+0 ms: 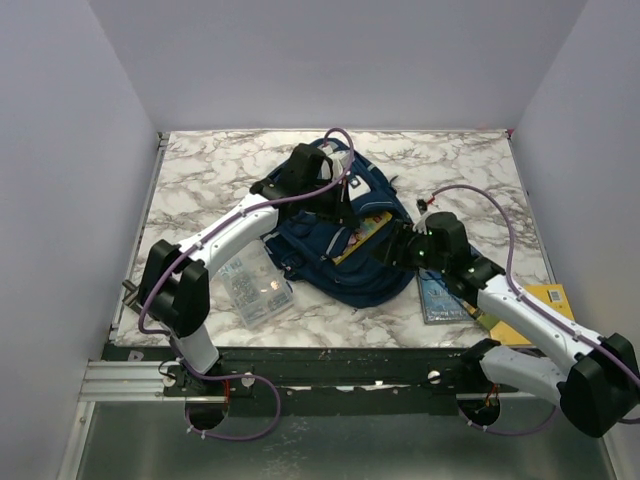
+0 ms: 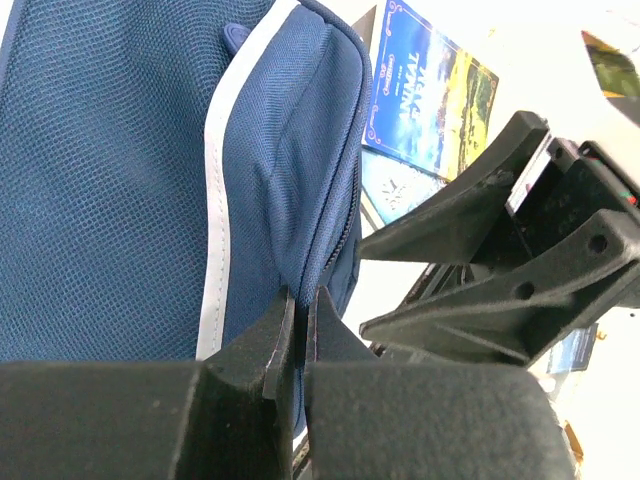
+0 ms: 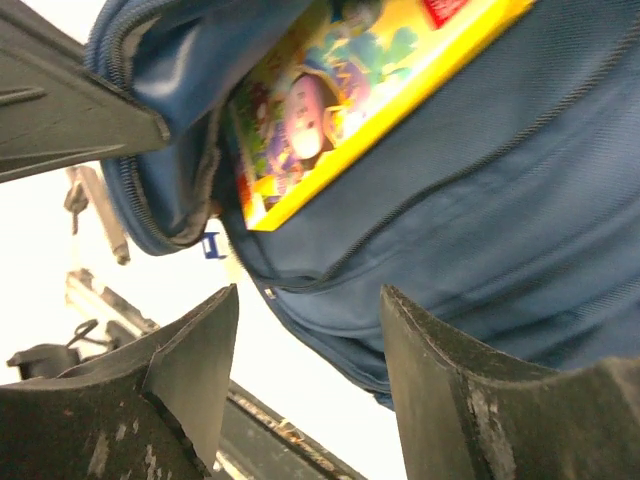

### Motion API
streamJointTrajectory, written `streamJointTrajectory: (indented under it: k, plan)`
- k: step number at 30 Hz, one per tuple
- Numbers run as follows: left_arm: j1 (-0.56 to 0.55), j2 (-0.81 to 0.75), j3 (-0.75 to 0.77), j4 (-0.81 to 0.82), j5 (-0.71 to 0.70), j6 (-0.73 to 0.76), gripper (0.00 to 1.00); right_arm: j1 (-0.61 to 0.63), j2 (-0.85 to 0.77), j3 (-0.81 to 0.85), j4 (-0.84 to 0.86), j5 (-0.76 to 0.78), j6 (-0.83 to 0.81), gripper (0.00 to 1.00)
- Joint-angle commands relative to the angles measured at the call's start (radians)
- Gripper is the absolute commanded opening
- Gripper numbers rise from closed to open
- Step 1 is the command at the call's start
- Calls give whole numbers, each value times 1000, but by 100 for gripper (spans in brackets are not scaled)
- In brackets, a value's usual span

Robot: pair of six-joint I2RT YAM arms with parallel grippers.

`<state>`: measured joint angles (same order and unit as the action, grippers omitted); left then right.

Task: Pack the student bag
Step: Place the stationery in the student bag.

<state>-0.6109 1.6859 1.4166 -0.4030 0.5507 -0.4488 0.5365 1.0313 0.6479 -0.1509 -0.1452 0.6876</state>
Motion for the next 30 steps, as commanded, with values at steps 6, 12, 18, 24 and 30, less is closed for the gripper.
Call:
streamJointTrajectory:
  k: [6,12,18,24,30]
  plan:
    - [-2,28,51,61,100,-32,0,225,32,-76,296,27,195,63]
    - [-1,-7,40,60,80,-17,27,290,19,-117,336,183,267,61]
    - [16,-58,32,54,67,-12,57,406,67,-120,378,404,348,59]
    - [40,-160,30,26,-8,27,65,519,272,16,265,569,460,59]
    - [55,-293,-14,-11,-246,95,70,580,471,191,27,711,627,57]
